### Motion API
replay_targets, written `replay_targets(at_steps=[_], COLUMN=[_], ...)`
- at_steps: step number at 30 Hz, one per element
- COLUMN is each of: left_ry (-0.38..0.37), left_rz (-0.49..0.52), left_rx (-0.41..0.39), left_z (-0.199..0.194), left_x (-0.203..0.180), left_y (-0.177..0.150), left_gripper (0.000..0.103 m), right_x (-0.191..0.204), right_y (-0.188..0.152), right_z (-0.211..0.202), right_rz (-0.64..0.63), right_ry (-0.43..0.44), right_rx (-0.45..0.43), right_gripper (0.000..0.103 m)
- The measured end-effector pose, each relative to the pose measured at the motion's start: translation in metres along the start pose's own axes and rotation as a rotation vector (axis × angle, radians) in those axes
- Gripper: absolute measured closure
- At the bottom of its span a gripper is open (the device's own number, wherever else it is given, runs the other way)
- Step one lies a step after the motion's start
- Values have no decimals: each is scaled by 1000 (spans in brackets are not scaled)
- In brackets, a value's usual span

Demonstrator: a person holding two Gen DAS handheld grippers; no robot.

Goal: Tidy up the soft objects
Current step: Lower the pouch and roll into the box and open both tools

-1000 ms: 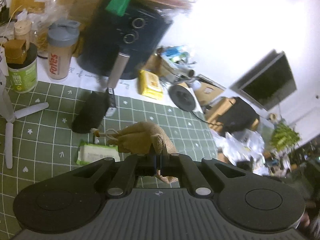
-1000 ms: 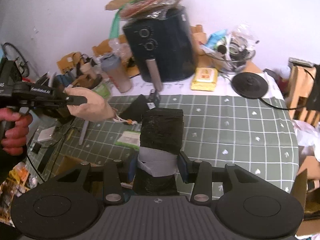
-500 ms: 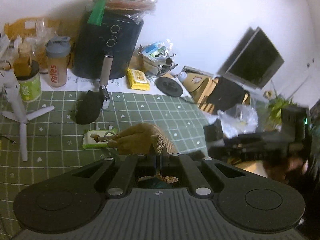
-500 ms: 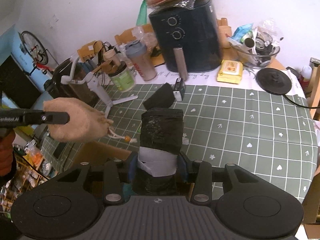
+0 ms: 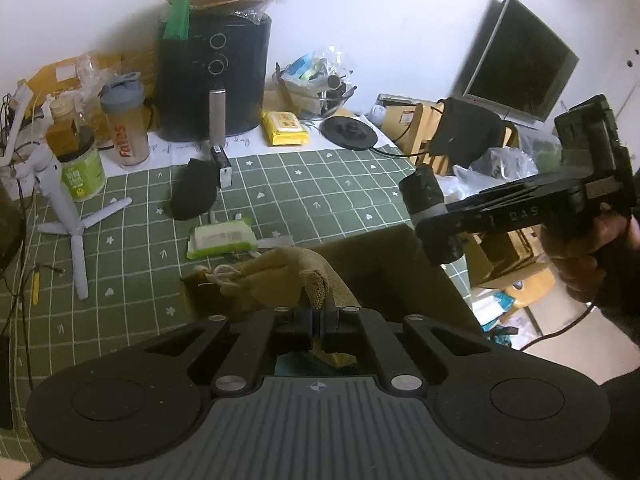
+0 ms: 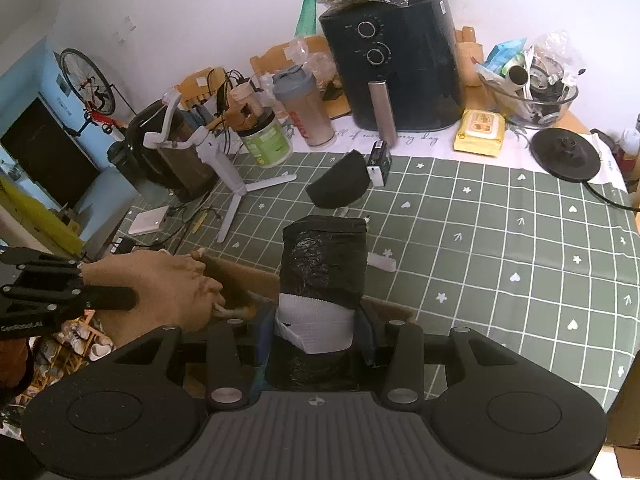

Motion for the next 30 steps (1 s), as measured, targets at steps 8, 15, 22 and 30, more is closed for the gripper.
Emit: replay_targets(at_steps=[8,15,22,30], left_ry=[103,173,200,200], left_rz=[-50,-119,-139,-148], left_rx=[96,144,167,163], left_z=[26,39,40,40], left_x=[7,16,12,11], left_y=[-15,-34,-48,-51], left_gripper=[79,40,40,40], right_x=[2,5,1,5], right_y=[-9,-20,-29,-24], right_z=[0,2,5,1], right_rz=[-5,-1,33,87], right_ry=[20,26,-1,0], right_rx=[17,43,81,97], right_gripper=[58,58,58,57])
Point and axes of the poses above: each gripper's, at about its wrist camera, not at the fingertips, and z roughly the way its jaws point, x to its left, y to its top, the point moved 4 cm from there along z, roughly the way its jaws point
